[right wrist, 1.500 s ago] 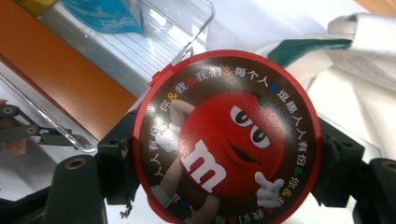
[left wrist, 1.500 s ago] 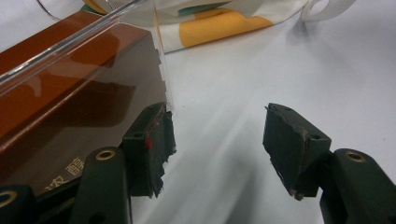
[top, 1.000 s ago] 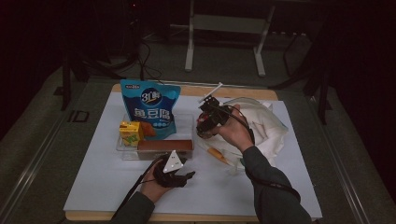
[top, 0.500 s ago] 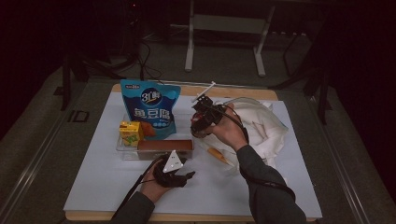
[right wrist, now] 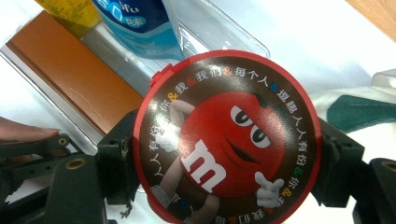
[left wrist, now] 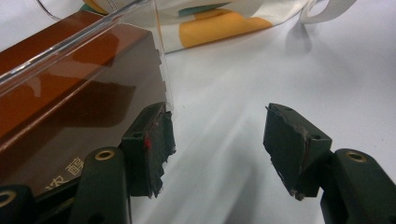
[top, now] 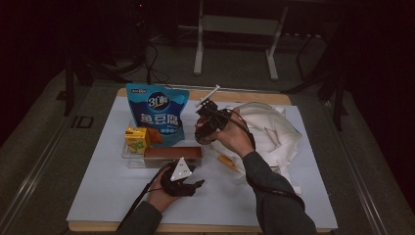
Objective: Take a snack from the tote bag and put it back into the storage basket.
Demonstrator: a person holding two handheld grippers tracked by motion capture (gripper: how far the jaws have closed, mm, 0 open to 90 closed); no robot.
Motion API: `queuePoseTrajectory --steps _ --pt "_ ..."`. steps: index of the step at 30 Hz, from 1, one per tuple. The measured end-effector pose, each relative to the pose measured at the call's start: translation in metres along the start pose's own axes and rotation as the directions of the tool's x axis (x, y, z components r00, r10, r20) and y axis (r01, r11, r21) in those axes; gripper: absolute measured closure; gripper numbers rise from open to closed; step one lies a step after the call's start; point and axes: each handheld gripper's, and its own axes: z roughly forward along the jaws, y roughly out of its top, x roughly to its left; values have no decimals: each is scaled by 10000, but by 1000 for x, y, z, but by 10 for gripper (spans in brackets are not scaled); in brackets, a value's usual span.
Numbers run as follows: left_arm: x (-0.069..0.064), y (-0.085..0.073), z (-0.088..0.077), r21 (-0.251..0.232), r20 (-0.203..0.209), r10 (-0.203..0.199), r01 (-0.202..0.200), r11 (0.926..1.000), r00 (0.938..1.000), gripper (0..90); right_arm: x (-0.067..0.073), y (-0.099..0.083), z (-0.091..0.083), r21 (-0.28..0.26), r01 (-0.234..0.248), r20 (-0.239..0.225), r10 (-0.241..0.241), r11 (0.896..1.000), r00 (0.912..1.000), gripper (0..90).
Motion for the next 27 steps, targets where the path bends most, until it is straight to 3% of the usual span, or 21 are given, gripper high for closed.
queuePoseTrajectory --steps 27 --pt "0 0 0 -5 19 -37 37 10000 10000 402 13 13 6 -81 91 -197 -92 9999 9998 257"
